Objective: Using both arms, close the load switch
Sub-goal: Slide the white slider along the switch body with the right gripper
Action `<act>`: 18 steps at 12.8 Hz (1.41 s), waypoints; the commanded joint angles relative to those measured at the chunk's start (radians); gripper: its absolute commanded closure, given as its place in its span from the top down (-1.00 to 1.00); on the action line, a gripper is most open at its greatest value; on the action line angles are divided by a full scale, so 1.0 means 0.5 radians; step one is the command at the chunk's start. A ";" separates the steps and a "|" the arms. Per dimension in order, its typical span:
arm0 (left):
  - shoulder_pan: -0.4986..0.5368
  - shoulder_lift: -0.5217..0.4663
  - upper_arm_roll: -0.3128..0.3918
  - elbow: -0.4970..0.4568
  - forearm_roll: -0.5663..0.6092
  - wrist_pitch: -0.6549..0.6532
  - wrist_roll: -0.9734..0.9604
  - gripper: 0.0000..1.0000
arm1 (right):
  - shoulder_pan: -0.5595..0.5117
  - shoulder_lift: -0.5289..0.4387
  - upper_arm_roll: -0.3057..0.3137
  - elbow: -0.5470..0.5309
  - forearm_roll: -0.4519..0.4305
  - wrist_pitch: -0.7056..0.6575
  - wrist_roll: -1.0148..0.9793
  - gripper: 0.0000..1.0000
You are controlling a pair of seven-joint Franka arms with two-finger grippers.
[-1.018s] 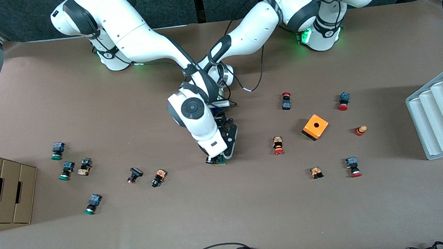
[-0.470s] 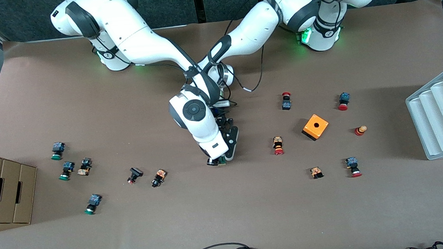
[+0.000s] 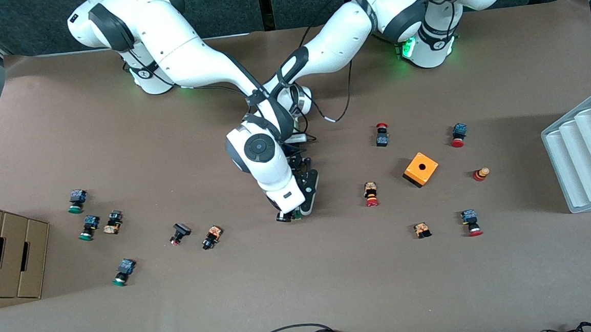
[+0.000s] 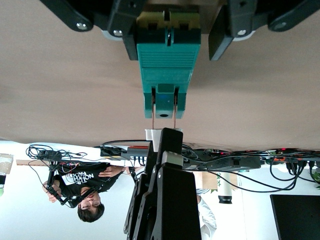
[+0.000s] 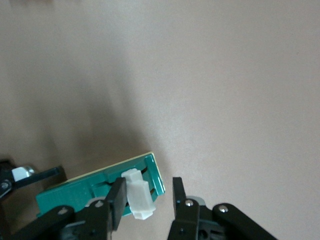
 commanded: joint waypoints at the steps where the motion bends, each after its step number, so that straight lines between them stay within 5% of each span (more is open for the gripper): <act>1: -0.037 0.066 0.018 -0.005 0.022 -0.023 -0.039 0.28 | -0.019 0.080 0.002 0.088 -0.051 0.037 0.009 -0.10; 18: -0.022 0.063 0.018 -0.008 0.022 -0.020 -0.032 0.29 | -0.029 0.148 -0.010 0.088 -0.051 0.147 0.006 -0.10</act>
